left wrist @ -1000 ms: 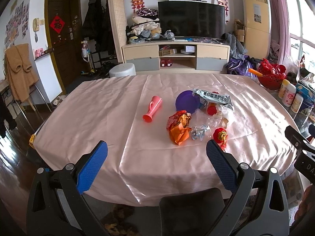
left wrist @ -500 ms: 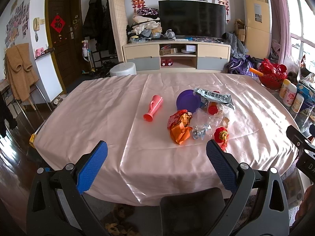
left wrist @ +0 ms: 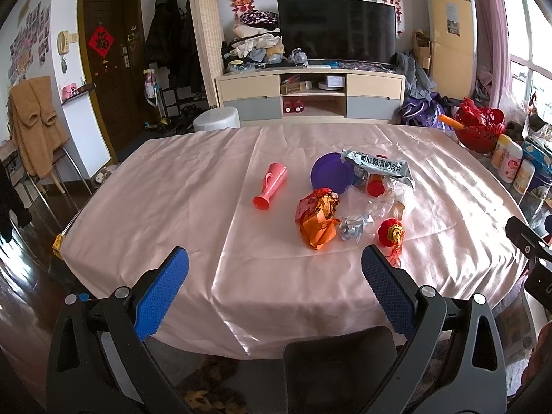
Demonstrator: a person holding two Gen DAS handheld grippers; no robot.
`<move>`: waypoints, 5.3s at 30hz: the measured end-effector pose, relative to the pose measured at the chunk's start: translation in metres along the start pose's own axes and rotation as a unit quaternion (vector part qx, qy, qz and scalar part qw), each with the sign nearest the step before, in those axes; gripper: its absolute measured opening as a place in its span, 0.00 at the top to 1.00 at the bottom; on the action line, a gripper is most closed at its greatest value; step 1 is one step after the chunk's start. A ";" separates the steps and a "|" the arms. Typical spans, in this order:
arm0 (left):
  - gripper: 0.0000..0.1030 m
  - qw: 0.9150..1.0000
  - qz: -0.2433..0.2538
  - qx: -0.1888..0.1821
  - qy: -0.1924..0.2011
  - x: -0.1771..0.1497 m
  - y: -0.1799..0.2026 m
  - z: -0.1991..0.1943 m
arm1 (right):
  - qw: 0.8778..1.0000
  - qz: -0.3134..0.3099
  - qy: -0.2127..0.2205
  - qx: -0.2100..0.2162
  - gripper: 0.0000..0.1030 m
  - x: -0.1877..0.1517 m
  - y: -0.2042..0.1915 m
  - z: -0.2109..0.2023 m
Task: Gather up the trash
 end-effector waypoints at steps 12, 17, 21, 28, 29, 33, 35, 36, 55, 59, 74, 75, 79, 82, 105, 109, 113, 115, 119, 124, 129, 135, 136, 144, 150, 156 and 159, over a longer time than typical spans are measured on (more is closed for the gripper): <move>0.08 0.999 0.016 0.006 -0.039 -0.005 -0.005 0.029 | 0.999 -0.039 -0.007 0.018 0.03 0.000 -0.022 0.019; 0.08 0.997 0.018 -0.007 -0.069 -0.004 -0.004 0.056 | 0.996 -0.047 -0.047 0.066 0.05 -0.008 -0.050 0.049; 0.09 0.995 0.028 -0.018 -0.090 -0.001 -0.002 0.081 | 0.991 -0.078 -0.073 0.078 0.28 -0.013 -0.071 0.074; 0.23 0.992 0.044 -0.046 -0.111 0.007 0.002 0.112 | 0.984 -0.076 -0.123 0.099 0.55 -0.017 -0.092 0.121; 0.24 0.991 0.047 -0.052 -0.114 0.007 0.005 0.116 | 0.984 -0.075 -0.128 0.100 0.56 -0.018 -0.092 0.126; 0.25 0.988 0.067 -0.063 -0.122 0.008 0.015 0.131 | 0.981 -0.072 -0.149 0.100 0.56 -0.023 -0.095 0.150; 0.25 0.987 0.070 -0.074 -0.126 0.011 0.020 0.140 | 0.981 -0.069 -0.148 0.103 0.56 -0.023 -0.095 0.155; 0.25 0.986 0.070 -0.079 -0.127 0.012 0.022 0.142 | 0.981 -0.069 -0.146 0.104 0.56 -0.021 -0.095 0.156; 0.67 0.981 0.057 -0.117 -0.141 0.027 0.040 0.163 | 0.985 -0.069 -0.120 0.108 0.66 0.001 -0.074 0.150; 0.68 0.983 0.058 -0.113 -0.131 0.028 0.036 0.145 | 0.985 -0.066 -0.110 0.114 0.66 0.005 -0.069 0.134; 0.68 0.983 0.044 -0.130 -0.125 -0.024 0.032 0.042 | 0.979 -0.081 -0.122 0.143 0.66 -0.038 -0.059 0.055; 0.68 0.982 0.042 -0.131 -0.130 -0.033 0.033 0.040 | 0.978 -0.081 -0.127 0.145 0.66 -0.045 -0.059 0.051; 0.68 0.978 0.029 -0.140 -0.154 -0.070 0.035 0.039 | 0.973 -0.081 -0.153 0.155 0.66 -0.077 -0.062 0.048; 0.68 0.973 0.016 -0.147 -0.178 -0.102 0.039 0.049 | 0.969 -0.077 -0.174 0.156 0.66 -0.097 -0.063 0.054; 0.55 0.952 0.035 -0.151 -0.266 -0.179 0.052 0.098 | 0.947 -0.064 -0.272 0.156 0.64 -0.162 -0.072 0.090; 0.43 0.954 0.032 -0.146 -0.258 -0.171 0.047 0.092 | 0.949 -0.057 -0.266 0.158 0.58 -0.154 -0.069 0.089; 0.38 0.957 0.030 -0.142 -0.251 -0.165 0.046 0.087 | 0.953 -0.051 -0.258 0.153 0.57 -0.149 -0.063 0.085; 0.36 0.959 0.026 -0.141 -0.246 -0.161 0.045 0.083 | 0.956 -0.042 -0.252 0.147 0.57 -0.143 -0.057 0.083; 0.33 0.963 0.020 -0.143 -0.228 -0.148 0.049 0.068 | 0.964 -0.027 -0.222 0.142 0.57 -0.121 -0.051 0.066; 0.27 0.970 0.037 -0.139 -0.194 -0.131 0.052 0.050 | 0.974 -0.038 -0.176 0.141 0.57 -0.091 -0.049 0.047; 0.27 0.973 0.043 -0.137 -0.178 -0.106 0.048 0.057 | 0.976 -0.031 -0.162 0.140 0.57 -0.063 -0.040 0.057; 0.27 0.978 0.043 -0.132 -0.154 -0.058 0.046 0.074 | 0.979 -0.038 -0.156 0.125 0.57 -0.026 -0.041 0.089; 0.27 0.978 0.042 -0.135 -0.153 -0.050 0.048 0.079 | 0.980 -0.034 -0.154 0.124 0.57 -0.020 -0.040 0.095; 0.38 0.974 0.039 -0.163 -0.150 -0.011 0.068 0.111 | 0.981 -0.016 -0.148 0.128 0.58 0.013 -0.036 0.133; 0.47 0.972 0.043 -0.180 -0.145 0.009 0.080 0.129 | 0.980 -0.012 -0.143 0.138 0.62 0.023 -0.042 0.151; 0.47 0.971 0.055 -0.180 -0.145 0.016 0.094 0.139 | 0.980 -0.006 -0.143 0.140 0.62 0.033 -0.045 0.166; 0.55 0.969 0.058 -0.187 -0.149 0.018 0.100 0.143 | 0.978 0.000 -0.147 0.145 0.65 0.035 -0.045 0.171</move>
Point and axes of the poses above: each gripper's, at about its wrist camera, not at the fingertips, and z roughly the way its jaws point, y to its right, x to its top, the point moved 9 cm from there along z, roughly the way its jaws point, and after that the axes turned 12 degrees about -y, right-handed, at the moved point
